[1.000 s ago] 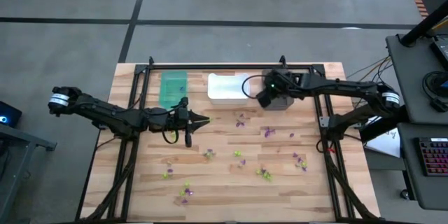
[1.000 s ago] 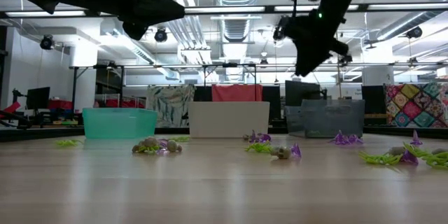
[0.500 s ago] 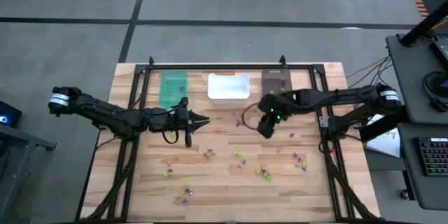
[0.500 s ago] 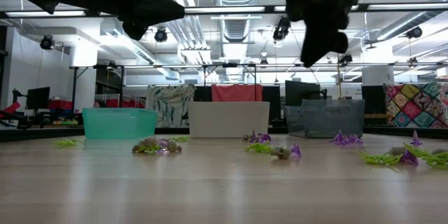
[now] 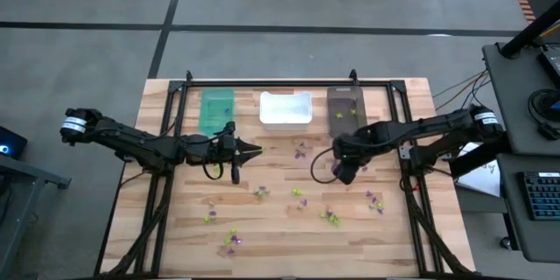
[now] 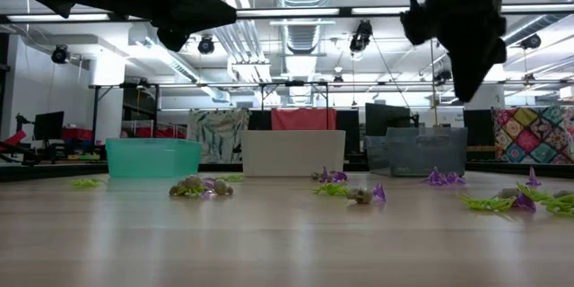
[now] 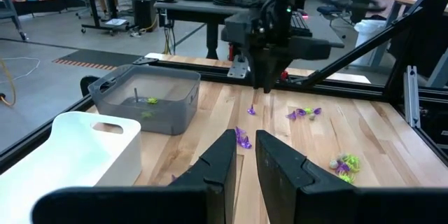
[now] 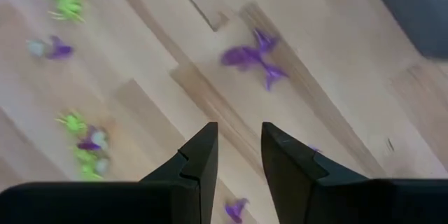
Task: Sort Halloween decoration
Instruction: Put the purple witch hat toy into the light blue bin
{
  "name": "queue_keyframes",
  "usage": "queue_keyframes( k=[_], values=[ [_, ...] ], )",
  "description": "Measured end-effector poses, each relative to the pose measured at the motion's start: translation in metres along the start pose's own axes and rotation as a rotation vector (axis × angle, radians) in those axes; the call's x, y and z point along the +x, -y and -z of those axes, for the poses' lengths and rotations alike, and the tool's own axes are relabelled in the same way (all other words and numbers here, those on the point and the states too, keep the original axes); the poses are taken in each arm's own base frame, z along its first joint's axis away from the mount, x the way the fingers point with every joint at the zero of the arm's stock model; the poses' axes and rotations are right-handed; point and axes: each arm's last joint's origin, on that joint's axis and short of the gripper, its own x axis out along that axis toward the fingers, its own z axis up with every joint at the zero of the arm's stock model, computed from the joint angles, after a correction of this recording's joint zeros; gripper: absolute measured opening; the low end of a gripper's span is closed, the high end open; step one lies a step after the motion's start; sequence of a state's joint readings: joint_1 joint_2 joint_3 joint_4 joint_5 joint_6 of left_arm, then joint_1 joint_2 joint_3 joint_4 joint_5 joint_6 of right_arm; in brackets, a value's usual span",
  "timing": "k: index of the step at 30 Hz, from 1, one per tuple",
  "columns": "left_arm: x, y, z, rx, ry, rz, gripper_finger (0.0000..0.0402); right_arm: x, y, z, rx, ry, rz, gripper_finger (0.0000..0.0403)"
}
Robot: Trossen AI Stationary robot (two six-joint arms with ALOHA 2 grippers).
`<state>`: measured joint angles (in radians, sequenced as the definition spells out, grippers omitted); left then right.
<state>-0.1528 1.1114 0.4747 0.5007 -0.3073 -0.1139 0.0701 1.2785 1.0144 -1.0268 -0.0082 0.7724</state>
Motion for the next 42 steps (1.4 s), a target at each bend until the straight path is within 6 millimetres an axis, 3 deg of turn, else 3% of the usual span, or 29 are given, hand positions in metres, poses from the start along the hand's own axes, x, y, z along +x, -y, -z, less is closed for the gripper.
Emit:
queue_keyframes(
  k=[16, 42],
  values=[
    [0.0, 0.0, 0.0, 0.0, 0.0, 0.0, 0.0039, 0.048, 0.036, 0.037, 0.181, -0.189, 0.235, 0.0104],
    [0.0, -0.001, 0.0, 0.0, 0.007, -0.051, 0.0039, 0.081, 0.048, 0.047, 0.215, -0.112, 0.217, 0.0093]
  ],
)
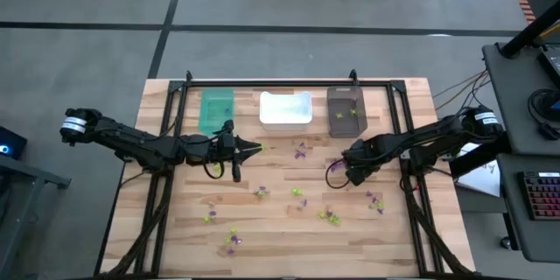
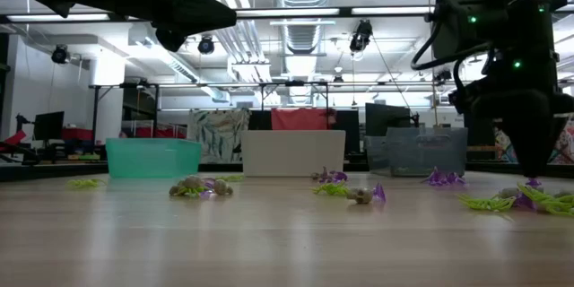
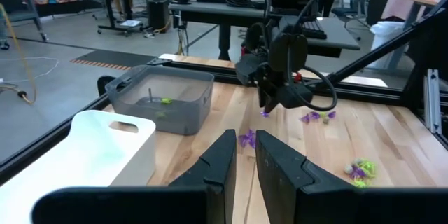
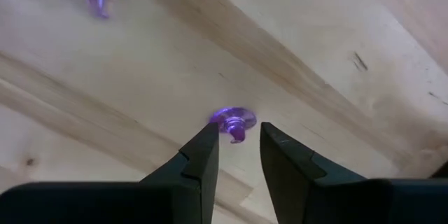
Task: Sort Halloween decoration
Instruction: Put the purple witch hat toy into the light blue bin
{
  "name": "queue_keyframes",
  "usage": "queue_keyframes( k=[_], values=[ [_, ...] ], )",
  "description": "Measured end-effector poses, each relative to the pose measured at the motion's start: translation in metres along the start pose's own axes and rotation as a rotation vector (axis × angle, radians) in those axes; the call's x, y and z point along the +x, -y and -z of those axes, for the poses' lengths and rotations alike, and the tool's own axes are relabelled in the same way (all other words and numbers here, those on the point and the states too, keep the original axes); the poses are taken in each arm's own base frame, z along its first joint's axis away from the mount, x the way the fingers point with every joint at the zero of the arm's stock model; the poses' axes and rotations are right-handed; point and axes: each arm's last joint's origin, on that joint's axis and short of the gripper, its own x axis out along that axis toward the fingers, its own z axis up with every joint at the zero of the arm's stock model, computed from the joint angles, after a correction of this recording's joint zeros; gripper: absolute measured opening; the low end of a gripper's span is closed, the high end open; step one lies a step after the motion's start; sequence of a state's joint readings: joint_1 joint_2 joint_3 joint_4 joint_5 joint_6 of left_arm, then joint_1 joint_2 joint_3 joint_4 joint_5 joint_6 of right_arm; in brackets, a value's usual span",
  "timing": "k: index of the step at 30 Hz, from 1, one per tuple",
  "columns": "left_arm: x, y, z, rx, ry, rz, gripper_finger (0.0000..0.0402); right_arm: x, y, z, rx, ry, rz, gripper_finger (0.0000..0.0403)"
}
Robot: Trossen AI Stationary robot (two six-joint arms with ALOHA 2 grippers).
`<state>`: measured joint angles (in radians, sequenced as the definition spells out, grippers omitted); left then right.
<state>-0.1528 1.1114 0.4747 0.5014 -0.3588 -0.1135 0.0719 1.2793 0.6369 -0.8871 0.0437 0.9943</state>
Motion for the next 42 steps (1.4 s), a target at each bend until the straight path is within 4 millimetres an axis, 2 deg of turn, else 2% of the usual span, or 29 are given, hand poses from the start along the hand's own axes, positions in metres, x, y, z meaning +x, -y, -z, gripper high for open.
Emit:
queue_keyframes(
  k=[12, 19, 27, 31, 34, 39, 42],
  values=[
    [0.0, 0.0, 0.0, 0.0, 0.0, 0.0, 0.0039, 0.0, -0.003, -0.003, -0.007, 0.05, -0.014, 0.0015],
    [0.0, 0.0, 0.0, 0.0, 0.0, 0.0, 0.0039, 0.0, -0.003, -0.003, -0.025, 0.051, -0.014, 0.0009],
    [0.0, 0.0, 0.0, 0.0, 0.0, 0.0, 0.0039, -0.017, -0.01, -0.008, -0.244, 0.044, -0.038, 0.0009],
    [0.0, 0.0, 0.0, 0.0, 0.0, -0.001, 0.0039, -0.025, -0.01, -0.009, -0.278, -0.011, -0.054, 0.0022],
    [0.0, 0.0, 0.0, 0.0, 0.0, -0.001, 0.0039, -0.025, -0.01, -0.008, -0.323, -0.032, -0.067, 0.0047],
    [0.0, 0.0, 0.0, 0.0, 0.0, -0.001, 0.0039, -0.022, -0.009, -0.003, -0.569, -0.047, -0.057, 0.0105],
    [0.0, 0.0, 0.0, 0.0, 0.0, -0.002, 0.0039, -0.02, -0.006, 0.0, -0.646, -0.068, -0.036, 0.0132]
  ],
)
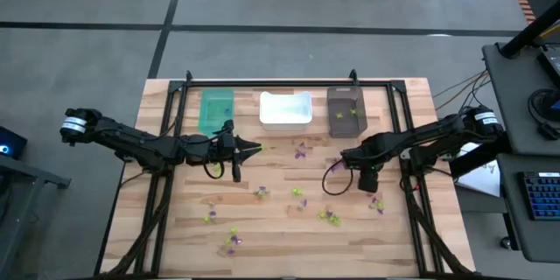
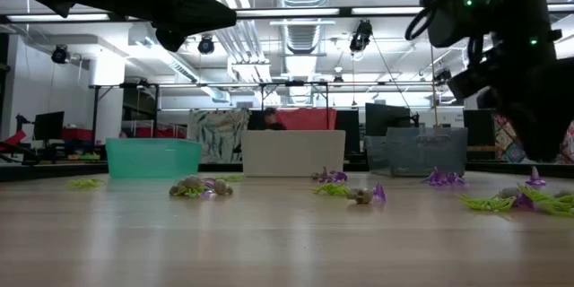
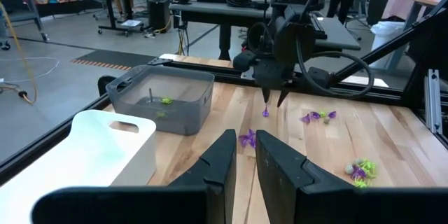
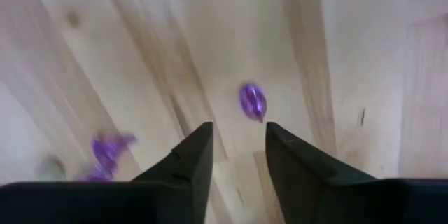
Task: Sort Halloween decoration
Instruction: Put the purple witch hat toy into the light blue bin
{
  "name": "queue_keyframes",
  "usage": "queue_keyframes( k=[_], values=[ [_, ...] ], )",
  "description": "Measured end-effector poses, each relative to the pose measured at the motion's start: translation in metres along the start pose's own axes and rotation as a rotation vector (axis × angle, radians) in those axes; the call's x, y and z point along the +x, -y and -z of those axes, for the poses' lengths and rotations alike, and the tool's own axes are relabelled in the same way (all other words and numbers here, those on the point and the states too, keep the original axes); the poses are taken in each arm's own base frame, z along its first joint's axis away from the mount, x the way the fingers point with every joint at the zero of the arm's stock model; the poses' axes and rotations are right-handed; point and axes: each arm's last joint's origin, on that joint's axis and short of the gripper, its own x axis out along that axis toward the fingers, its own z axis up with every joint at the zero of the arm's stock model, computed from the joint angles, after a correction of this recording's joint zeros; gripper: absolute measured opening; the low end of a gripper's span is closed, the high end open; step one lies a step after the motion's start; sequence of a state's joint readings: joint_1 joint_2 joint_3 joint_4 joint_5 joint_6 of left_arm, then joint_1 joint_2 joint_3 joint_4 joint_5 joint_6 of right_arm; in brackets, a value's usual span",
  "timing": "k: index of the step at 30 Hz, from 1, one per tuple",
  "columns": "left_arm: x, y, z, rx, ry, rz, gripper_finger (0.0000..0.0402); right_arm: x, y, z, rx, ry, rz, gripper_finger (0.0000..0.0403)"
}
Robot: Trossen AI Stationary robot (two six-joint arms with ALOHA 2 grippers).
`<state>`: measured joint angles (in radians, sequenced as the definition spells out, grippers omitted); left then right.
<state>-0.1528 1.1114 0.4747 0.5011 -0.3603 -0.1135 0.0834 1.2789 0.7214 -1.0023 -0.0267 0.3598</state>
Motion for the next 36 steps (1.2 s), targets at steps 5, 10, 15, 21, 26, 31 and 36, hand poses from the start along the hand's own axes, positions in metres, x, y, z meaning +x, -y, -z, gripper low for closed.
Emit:
queue_keyframes(
  k=[5, 10, 15, 21, 26, 31, 36],
  values=[
    [0.0, 0.0, 0.0, 0.005, 0.0, 0.0, 0.0039, 0.002, 0.001, 0.001, -0.012, 0.007, 0.027, 0.0151],
    [0.0, 0.0, 0.0, 0.011, 0.0, 0.0, 0.0039, 0.005, 0.003, 0.002, -0.012, 0.015, 0.051, 0.0149],
    [0.0, 0.0, 0.0, 0.011, 0.0, 0.0, 0.0039, 0.008, 0.003, 0.002, -0.008, 0.024, 0.048, 0.0137],
    [0.0, 0.0, 0.0, 0.011, 0.0, 0.0, 0.0039, 0.017, 0.003, 0.003, 0.001, 0.043, 0.041, 0.0124],
    [0.0, 0.0, 0.0, 0.011, 0.0, 0.0, 0.0039, 0.02, 0.004, 0.005, 0.024, 0.037, 0.045, 0.011],
    [0.0, 0.0, 0.0, 0.011, 0.0, 0.0, 0.0039, 0.02, 0.004, 0.004, 0.024, 0.044, 0.042, 0.0091],
    [0.0, 0.0, 0.0, 0.011, 0.0, 0.0, 0.0039, 0.019, 0.003, 0.003, 0.01, 0.056, 0.037, 0.0064]
  ],
)
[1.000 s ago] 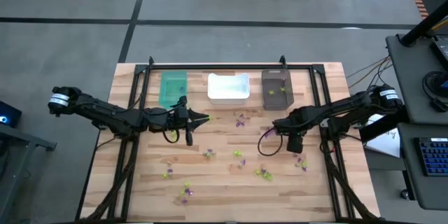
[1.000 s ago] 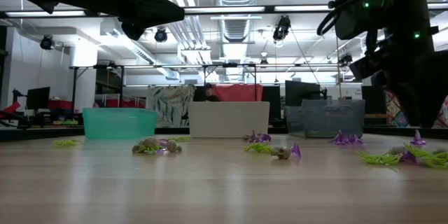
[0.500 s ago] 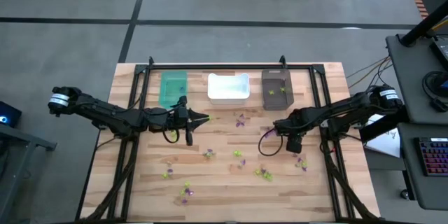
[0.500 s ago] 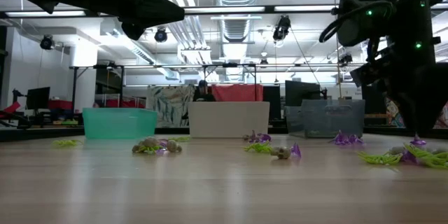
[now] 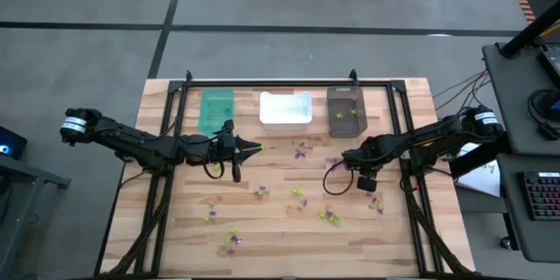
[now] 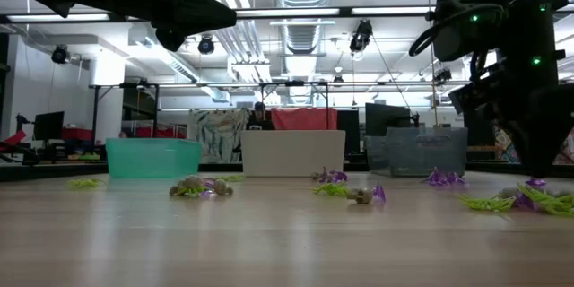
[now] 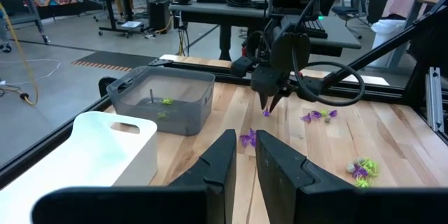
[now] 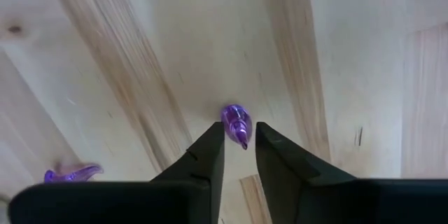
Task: Sort Halloween decoration
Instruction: Put the purple witch hat toy into the light blue bin
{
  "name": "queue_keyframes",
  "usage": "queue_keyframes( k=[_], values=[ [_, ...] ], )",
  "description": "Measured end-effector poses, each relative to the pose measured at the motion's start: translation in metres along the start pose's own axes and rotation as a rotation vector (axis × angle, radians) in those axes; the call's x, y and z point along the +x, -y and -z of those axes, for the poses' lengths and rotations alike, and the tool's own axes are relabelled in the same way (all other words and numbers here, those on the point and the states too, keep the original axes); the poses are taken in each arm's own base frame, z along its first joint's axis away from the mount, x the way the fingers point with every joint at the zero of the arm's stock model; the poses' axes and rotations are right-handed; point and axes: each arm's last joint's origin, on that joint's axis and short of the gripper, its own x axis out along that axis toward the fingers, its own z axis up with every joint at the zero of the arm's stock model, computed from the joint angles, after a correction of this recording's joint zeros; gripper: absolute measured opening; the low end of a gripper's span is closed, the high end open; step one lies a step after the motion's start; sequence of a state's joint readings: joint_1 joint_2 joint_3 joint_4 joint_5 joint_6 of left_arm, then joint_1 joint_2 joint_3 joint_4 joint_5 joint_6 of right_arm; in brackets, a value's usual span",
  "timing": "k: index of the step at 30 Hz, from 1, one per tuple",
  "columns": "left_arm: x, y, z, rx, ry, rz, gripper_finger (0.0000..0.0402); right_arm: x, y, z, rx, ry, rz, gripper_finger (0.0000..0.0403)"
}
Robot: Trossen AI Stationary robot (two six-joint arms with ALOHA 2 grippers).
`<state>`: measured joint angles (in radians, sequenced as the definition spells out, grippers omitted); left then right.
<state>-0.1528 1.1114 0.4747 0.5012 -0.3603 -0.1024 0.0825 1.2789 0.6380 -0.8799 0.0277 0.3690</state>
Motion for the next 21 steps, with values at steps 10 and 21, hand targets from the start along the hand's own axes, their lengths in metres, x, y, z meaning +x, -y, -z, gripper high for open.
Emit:
queue_keyframes(
  k=[10, 21],
  values=[
    [0.0, 0.0, 0.0, 0.0, 0.0, 0.0, 0.0039, 0.0, 0.0, 0.0, 0.011, -0.005, -0.008, 0.001],
    [0.0, 0.0, -0.005, -0.018, 0.045, 0.005, 0.0039, -0.025, -0.006, -0.019, -0.002, 0.095, -0.038, 0.0009]
  ],
)
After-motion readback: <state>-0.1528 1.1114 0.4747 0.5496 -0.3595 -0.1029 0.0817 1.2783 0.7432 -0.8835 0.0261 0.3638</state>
